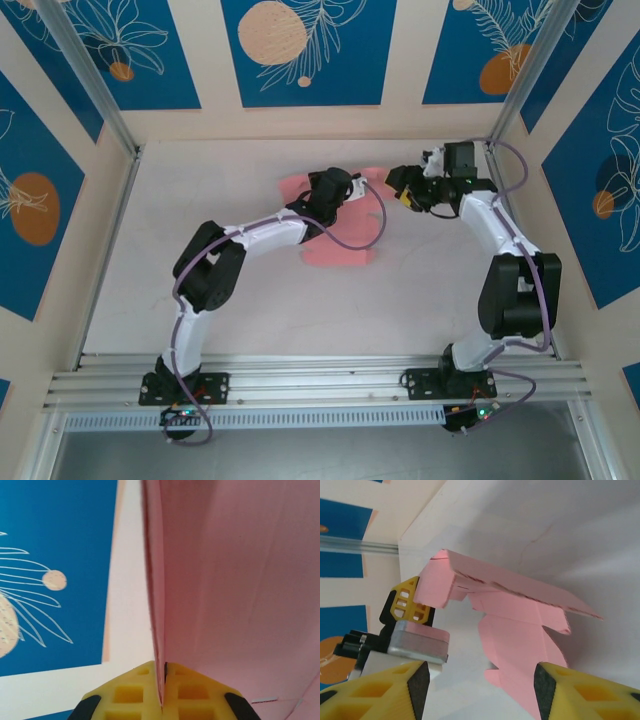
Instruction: Fold the paper box
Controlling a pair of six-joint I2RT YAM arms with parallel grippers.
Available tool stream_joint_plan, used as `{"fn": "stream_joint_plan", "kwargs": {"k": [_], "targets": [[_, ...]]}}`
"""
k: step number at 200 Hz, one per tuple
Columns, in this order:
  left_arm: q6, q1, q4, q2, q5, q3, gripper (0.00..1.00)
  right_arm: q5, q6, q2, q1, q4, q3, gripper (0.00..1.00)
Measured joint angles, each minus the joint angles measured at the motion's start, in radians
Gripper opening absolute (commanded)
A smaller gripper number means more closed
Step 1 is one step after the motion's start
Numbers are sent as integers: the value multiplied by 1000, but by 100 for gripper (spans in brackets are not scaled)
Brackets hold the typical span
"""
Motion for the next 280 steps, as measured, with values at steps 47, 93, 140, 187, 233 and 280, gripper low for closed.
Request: {"fn": "stream_joint_plan", "kwargs": {"k": [47,93,140,187,233,280], "targets": [[76,-5,101,0,-29,-13,0,87,-55,42,90,-71,174,58],[106,-5,150,0,-38,-16,0,119,-57,122,116,-118,276,58],[109,-5,163,3,-53,-19,0,138,-54,221,136,-163,354,58],[108,-5,187,5,-63,-39,0,146,-54,257,148,-178,386,50],[166,-5,266,44,-97,-63,0,166,-46,303,147,-196,399,46],[275,-13,338,131,-97,-90,0,171,-79,218,105,-171,202,46]]}}
